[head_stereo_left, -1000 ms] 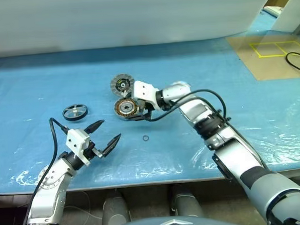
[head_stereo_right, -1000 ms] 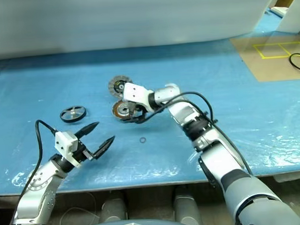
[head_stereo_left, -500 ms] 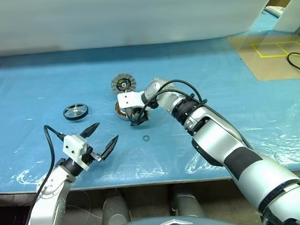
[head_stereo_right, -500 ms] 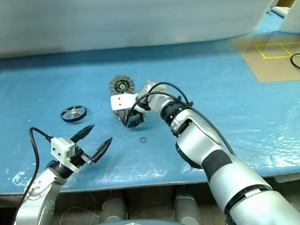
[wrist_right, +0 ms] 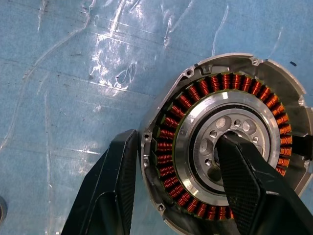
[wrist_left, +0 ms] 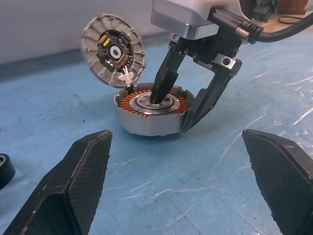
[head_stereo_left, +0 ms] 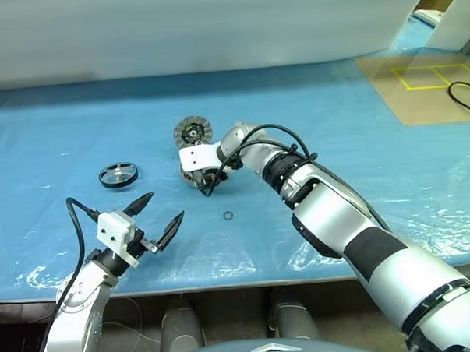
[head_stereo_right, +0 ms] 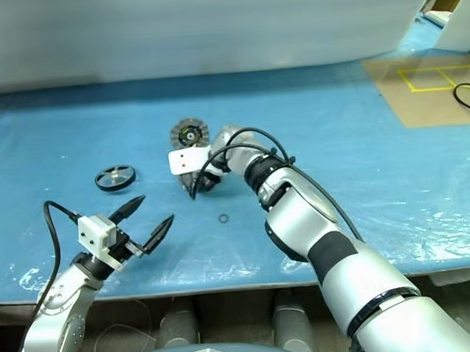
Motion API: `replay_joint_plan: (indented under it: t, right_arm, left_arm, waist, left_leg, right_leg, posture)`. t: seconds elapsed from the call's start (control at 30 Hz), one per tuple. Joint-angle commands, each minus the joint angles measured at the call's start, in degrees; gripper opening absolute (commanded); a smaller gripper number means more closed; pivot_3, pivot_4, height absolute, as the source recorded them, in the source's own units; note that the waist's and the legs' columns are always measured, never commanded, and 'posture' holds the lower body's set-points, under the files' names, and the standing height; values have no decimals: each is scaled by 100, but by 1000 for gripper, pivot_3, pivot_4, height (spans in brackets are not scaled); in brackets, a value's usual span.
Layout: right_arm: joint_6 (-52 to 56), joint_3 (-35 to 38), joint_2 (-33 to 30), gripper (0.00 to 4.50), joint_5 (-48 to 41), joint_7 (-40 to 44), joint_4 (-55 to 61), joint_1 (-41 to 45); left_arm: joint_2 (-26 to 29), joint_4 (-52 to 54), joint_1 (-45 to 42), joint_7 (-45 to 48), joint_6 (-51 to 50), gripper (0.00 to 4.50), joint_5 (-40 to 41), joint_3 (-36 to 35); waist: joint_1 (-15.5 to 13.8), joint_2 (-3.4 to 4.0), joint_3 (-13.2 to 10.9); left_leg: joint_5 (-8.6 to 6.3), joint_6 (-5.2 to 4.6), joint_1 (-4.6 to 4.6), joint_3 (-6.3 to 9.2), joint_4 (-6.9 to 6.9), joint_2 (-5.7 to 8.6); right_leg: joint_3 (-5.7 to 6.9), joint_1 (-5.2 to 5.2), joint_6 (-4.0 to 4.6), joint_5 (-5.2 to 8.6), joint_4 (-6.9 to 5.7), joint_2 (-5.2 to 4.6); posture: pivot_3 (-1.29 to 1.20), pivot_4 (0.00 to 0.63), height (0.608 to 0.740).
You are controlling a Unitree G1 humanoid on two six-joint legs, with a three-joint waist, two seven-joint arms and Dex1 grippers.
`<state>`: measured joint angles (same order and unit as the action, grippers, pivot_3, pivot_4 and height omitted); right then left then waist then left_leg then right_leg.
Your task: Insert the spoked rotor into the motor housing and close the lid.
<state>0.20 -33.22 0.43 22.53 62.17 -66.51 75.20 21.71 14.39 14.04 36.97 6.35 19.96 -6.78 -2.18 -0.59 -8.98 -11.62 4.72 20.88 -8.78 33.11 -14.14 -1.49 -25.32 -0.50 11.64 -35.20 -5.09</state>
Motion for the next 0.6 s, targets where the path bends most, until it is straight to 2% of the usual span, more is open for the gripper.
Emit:
replay_joint_plan:
  t: [0.03,0.2,0.37,0.5,0.6]
  right_arm:
    - [74,120,67,2128,-71,326,159,29]
    - [432,115,60,2126,-142,896,836,-238]
    - [1081,-248,-50,2126,-91,1518,2367,-1174]
    - [1825,-637,-86,2126,-26,1766,3636,-1951]
    - [2217,-806,-64,2126,-3,1789,4164,-2241]
  left_arm:
    - [1,224,8,-24,118,4500,5,-44]
    - [24,352,173,-107,139,4500,134,-295]
    - [67,409,390,-86,162,4500,146,-440]
    - [37,448,460,-109,172,4500,122,-416]
    - [29,445,480,-107,180,4500,110,-398]
  waist:
    - [2,2,0]
    - [5,1,0]
    - [-1,-3,4]
    - [13,-5,8]
    - [50,-3,16]
  left_leg:
    - [0,0,0,-2,1,0]
    - [0,0,5,-2,1,-26]
    - [-2,7,-1,-3,-2,-73]
    - [-15,35,-51,-3,-7,-85]
    - [-24,42,-93,-6,-14,-88]
  right_leg:
    - [-1,-2,0,0,-2,0]
    - [5,-6,13,8,-3,12]
    - [13,-5,33,19,-8,67]
    - [2,12,53,32,-34,81]
    - [-11,35,58,37,-38,86]
  posture:
    - [0,150,740]
    - [0,150,740]
    - [0,150,740]
    - [0,150,740]
    - [0,150,740]
